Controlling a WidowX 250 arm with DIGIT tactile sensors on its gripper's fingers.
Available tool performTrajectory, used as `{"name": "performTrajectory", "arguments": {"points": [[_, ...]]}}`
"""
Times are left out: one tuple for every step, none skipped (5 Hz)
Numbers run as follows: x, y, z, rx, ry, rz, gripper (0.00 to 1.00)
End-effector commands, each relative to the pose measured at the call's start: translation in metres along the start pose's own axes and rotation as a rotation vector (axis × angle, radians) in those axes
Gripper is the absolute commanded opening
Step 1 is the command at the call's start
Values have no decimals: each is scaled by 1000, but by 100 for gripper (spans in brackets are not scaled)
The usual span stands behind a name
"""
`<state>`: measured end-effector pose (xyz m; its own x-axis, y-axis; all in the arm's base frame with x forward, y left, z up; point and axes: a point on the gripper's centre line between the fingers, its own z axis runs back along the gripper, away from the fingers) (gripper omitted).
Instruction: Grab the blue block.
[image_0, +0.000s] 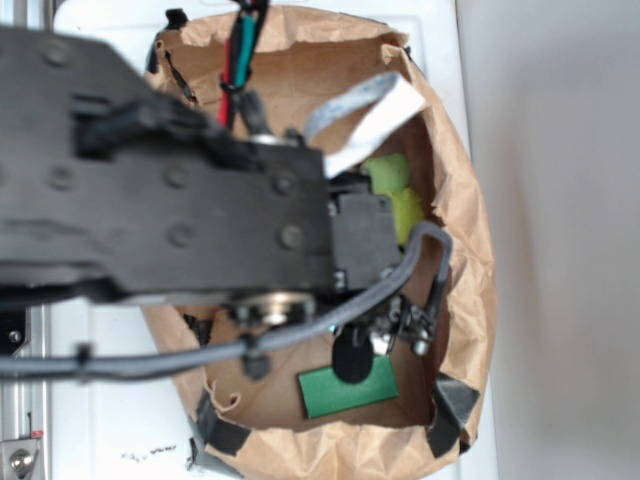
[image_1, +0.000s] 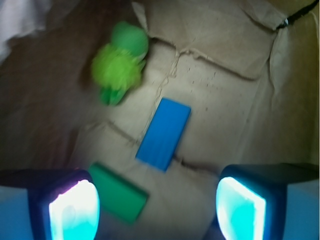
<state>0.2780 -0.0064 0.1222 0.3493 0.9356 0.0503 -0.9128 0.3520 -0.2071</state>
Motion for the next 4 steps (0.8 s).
{"name": "performTrajectory", "arguments": {"points": [[15, 2, -16, 11, -56, 34, 100], [9, 3, -29, 48, -61, 20, 100], [-1, 14, -38, 121, -103, 37, 100], [-9, 21, -33, 199, -105, 144, 100]]}}
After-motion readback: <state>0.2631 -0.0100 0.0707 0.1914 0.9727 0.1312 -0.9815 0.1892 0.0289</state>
